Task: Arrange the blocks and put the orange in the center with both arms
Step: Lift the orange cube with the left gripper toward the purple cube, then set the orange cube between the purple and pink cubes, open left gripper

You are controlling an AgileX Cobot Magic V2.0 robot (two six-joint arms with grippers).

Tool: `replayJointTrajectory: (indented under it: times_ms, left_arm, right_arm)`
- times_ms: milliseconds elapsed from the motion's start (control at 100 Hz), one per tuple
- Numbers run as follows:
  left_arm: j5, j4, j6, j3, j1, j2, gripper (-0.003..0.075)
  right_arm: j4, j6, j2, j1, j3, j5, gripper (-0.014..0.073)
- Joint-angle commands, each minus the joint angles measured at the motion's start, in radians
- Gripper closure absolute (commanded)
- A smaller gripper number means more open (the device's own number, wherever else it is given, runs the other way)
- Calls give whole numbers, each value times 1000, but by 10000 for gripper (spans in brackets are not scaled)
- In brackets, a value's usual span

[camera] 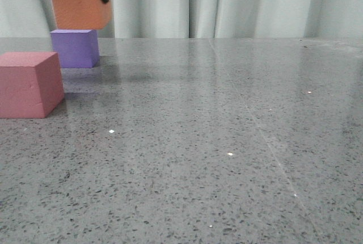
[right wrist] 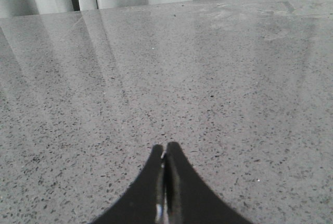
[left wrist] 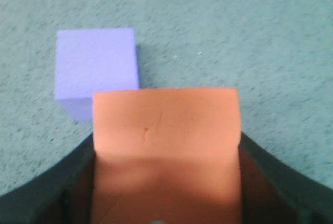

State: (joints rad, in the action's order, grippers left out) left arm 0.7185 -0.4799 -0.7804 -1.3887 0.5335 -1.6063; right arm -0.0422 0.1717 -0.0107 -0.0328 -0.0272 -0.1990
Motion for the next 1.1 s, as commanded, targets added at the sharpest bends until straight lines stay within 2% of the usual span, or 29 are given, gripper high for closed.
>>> replayJointTrajectory:
  times_ms: [0, 360, 700, 1090]
  left_arm:
    - [-65, -18, -10, 12, -16, 59, 528]
    - [-114, -18, -13, 100, -82, 60, 528]
    - [-178, -24, -13, 183, -84, 60, 528]
    - [-195, -22, -13, 185, -84, 50, 508]
  right_arm:
    - [-1, -12, -23, 5, 13, 85, 661]
    - [-1, -12, -23, 5, 13, 85, 661]
    - [-1, -12, -23, 5, 13, 85, 661]
    - [-1, -12, -23, 5, 13, 85, 661]
